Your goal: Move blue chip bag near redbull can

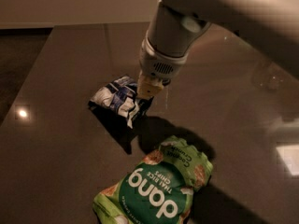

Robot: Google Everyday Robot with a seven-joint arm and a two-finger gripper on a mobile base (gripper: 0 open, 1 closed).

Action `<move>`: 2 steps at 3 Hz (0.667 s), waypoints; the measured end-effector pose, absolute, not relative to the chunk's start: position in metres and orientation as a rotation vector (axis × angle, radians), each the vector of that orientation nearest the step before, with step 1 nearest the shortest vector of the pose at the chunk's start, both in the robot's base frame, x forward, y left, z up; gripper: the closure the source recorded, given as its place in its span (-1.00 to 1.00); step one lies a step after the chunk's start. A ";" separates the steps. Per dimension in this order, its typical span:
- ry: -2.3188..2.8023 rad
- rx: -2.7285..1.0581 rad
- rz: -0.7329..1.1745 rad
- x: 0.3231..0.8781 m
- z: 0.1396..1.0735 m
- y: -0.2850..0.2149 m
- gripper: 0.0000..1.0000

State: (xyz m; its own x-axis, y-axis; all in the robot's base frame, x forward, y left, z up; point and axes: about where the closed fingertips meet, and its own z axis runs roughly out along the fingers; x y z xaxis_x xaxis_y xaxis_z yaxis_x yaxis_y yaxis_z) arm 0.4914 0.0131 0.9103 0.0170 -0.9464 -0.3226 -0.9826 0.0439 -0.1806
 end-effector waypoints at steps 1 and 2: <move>2.025 -1.898 0.095 0.506 0.916 -0.024 1.00; 2.054 -1.886 0.070 0.526 0.914 -0.048 1.00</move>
Offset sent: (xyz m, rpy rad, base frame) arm 0.0651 -0.0944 -0.0017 -0.0624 -0.0091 -0.1032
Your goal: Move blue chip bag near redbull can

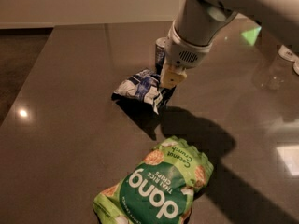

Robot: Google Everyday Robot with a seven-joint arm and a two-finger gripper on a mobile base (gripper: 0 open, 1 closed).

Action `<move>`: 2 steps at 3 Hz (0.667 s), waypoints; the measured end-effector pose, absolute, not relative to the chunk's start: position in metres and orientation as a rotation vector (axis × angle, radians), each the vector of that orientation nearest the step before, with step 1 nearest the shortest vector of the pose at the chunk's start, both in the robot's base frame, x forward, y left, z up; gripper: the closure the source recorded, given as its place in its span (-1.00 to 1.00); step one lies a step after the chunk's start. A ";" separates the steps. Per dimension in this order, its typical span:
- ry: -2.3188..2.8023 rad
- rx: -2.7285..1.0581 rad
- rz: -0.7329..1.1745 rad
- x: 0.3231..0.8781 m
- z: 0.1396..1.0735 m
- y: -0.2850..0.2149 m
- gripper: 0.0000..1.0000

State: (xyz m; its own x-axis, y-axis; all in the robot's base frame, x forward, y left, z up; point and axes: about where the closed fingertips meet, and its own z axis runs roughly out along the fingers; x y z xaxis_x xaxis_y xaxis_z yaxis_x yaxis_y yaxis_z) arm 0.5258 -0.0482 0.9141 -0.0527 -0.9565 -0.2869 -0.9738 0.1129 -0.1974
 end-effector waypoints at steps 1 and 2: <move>2.064 -1.919 0.065 0.542 0.902 -0.061 0.77; 2.074 -1.966 0.077 0.553 0.885 -0.071 0.29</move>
Offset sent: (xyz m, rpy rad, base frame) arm 0.0403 -0.0358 -0.0503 -0.0774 0.0916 0.0578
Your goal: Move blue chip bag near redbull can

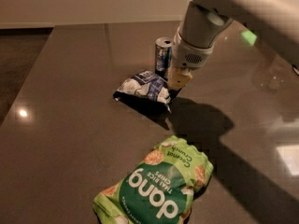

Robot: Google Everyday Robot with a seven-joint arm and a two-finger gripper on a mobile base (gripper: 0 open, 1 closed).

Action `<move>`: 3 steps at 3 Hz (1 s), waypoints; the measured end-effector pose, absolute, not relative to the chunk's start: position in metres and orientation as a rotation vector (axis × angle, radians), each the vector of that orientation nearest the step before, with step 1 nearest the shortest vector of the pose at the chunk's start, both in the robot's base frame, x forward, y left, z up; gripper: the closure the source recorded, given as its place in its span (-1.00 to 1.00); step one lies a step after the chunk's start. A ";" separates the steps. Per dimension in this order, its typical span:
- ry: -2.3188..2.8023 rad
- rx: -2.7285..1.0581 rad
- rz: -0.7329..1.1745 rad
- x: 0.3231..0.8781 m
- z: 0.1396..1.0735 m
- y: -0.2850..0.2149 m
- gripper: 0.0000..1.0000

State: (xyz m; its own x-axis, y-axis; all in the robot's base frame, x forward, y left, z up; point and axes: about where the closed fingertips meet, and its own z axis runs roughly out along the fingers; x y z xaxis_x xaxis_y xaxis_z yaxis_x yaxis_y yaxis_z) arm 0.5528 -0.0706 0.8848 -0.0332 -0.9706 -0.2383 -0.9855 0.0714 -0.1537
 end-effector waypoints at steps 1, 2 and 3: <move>2.075 -1.978 0.080 0.555 0.880 -0.072 -0.19; 2.073 -1.979 0.079 0.555 0.880 -0.071 -0.64; 2.071 -1.980 0.079 0.555 0.879 -0.070 -1.00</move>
Offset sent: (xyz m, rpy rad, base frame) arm 0.0025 -0.0013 -0.0046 -0.0049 0.0072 0.0060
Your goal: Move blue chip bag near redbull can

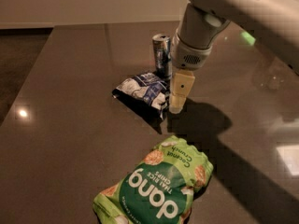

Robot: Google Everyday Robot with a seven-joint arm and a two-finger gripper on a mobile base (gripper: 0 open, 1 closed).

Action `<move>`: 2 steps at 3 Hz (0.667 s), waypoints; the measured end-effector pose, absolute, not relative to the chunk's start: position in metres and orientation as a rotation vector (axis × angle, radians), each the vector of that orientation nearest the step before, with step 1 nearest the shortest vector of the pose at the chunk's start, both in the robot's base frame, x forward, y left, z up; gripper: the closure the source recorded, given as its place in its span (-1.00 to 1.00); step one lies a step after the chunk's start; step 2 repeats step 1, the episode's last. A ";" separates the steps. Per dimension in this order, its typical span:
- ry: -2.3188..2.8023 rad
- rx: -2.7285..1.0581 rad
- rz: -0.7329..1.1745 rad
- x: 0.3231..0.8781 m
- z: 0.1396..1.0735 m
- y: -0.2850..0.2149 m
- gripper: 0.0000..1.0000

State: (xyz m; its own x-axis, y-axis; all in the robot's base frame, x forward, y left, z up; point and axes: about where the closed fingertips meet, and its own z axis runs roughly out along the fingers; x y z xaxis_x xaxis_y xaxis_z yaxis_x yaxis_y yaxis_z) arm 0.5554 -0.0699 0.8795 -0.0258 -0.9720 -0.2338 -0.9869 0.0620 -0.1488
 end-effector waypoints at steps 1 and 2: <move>2.071 -1.980 0.079 0.555 0.879 -0.070 -1.00; 2.071 -1.980 0.079 0.555 0.879 -0.070 -1.00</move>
Offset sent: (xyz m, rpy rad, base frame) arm 0.0000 0.0000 0.0000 0.0000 0.0000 0.0000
